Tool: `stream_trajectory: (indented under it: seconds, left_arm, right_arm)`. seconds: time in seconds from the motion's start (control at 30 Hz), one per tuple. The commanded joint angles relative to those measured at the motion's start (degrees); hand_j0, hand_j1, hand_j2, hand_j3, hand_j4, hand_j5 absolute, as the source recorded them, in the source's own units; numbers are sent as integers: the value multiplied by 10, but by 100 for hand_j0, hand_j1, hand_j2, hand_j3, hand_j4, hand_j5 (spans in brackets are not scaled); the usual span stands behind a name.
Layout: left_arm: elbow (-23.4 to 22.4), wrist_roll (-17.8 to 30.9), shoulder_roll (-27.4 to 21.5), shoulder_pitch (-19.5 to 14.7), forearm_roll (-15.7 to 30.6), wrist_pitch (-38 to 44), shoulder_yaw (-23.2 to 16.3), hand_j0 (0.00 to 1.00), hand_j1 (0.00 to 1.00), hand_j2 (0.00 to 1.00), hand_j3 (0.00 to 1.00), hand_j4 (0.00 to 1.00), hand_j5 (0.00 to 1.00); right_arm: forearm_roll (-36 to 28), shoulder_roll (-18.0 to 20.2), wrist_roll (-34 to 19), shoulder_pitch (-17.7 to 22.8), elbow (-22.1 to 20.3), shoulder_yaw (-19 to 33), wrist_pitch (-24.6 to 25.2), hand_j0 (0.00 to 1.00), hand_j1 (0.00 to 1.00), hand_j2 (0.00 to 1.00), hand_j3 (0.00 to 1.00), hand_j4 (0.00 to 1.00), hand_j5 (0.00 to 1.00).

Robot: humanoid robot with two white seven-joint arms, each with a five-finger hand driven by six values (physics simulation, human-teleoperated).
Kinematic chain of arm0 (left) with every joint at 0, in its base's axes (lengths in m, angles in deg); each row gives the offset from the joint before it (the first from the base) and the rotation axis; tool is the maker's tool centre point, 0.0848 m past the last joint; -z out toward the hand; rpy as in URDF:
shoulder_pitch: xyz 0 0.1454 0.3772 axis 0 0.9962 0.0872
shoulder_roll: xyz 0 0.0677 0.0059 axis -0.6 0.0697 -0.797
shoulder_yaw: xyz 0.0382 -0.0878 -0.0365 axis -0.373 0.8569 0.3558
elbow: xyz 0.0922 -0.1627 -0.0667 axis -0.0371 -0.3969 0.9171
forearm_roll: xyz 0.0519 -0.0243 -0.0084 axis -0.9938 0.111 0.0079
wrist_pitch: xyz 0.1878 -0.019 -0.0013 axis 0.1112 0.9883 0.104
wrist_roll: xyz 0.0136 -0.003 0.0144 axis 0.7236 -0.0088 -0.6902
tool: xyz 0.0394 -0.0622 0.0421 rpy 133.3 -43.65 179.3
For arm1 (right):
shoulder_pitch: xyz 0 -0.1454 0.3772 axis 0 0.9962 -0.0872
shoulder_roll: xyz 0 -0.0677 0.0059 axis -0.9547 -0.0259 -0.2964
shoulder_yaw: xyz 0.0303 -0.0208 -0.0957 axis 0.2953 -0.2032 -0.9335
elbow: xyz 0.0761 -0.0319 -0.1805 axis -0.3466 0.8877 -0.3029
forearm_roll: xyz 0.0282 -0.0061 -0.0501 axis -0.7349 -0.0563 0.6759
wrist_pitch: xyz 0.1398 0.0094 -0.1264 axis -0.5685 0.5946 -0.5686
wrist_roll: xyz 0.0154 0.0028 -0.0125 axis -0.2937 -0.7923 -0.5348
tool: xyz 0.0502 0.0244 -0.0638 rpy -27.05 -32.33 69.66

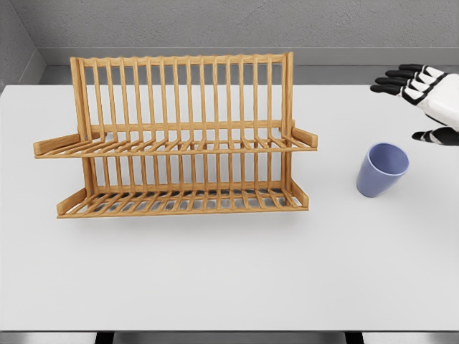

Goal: Right arm put cup on second shelf

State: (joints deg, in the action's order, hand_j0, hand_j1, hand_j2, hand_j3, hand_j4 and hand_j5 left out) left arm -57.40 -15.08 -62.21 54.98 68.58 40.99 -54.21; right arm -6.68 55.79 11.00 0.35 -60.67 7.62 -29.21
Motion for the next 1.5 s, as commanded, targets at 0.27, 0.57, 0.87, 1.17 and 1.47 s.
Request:
stream_trajectory:
  seconds: [0.27, 0.57, 0.87, 1.17, 1.47]
  left_arm:
    - [0, 0, 0, 0, 0, 0, 0, 100, 100, 100, 100, 100, 100]
    - [0, 0, 0, 0, 0, 0, 0, 100, 100, 100, 100, 100, 100]
    - [0, 0, 0, 0, 0, 0, 0, 100, 100, 100, 100, 100, 100]
    - [0, 0, 0, 0, 0, 0, 0, 100, 100, 100, 100, 100, 100]
    - [0, 0, 0, 1, 0, 0, 0, 100, 100, 100, 100, 100, 100]
  right_arm:
    - [-11, 48, -137, -3, 14, 46, 0, 100, 100, 100, 100, 100, 100]
    - [-11, -9, -308, -128, -9, -70, 0, 100, 100, 100, 100, 100, 100]
    - [-6, -10, -308, -128, 21, -112, 0, 100, 100, 100, 100, 100, 100]
    - [-4, -39, -308, -157, 67, -153, 0, 100, 100, 100, 100, 100, 100]
    - [-4, -40, -308, -157, 79, -165, 0, 100, 100, 100, 100, 100, 100]
